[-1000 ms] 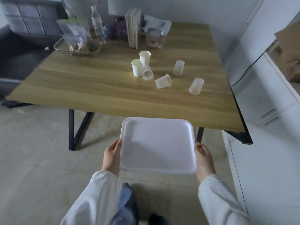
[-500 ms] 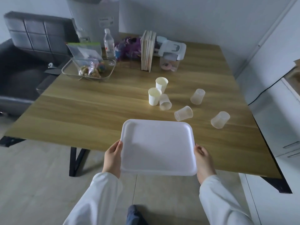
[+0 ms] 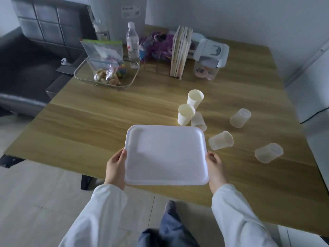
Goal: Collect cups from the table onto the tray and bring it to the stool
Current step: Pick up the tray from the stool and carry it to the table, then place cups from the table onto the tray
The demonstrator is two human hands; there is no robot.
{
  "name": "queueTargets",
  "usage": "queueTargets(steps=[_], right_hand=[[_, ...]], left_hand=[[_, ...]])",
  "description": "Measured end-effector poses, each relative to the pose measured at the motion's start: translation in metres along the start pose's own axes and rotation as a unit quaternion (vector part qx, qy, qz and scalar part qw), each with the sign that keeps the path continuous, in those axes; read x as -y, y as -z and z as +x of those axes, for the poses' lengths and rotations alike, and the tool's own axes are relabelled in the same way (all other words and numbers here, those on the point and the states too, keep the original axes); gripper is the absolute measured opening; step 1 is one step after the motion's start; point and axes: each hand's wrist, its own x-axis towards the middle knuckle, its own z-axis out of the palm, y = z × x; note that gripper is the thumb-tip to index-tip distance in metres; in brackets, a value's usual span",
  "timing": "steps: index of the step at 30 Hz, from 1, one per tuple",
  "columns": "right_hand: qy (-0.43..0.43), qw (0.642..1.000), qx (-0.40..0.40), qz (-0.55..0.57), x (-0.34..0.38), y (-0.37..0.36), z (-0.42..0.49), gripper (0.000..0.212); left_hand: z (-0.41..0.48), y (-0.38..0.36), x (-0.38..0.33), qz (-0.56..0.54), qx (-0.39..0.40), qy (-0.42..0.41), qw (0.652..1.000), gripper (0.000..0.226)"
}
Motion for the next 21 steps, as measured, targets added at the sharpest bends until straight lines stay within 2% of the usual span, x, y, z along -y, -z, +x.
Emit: queueTargets(steps=[4,11,16,18,21], right_hand=[[0.016,0.999,0.028,0.005,0.028,-0.016,0.031,0.023],[0.059,0.993,0.090,-0.052,0.073,-0.034,0.072,0.023],[0.050,0.990,0.113,-0.067,0.085,-0.046,0.094,0.021],[0.062,0.990,0.109,-0.065,0.088,-0.049,0.099,0.015],[0.093,0.992,0.060,-0.055,0.094,-0.049,0.108,0.014]], left_hand=[[0.021,-0.015,-0.016,-0.011,-0.032,0.000,0.999,0.031],[0.050,-0.037,-0.038,-0.023,-0.087,-0.009,0.996,0.023],[0.068,-0.038,-0.046,-0.018,-0.090,-0.009,0.996,0.028],[0.075,-0.038,-0.051,-0.020,-0.090,-0.006,0.996,0.028],[0.090,-0.035,-0.059,-0.018,-0.094,-0.002,0.995,0.029]])
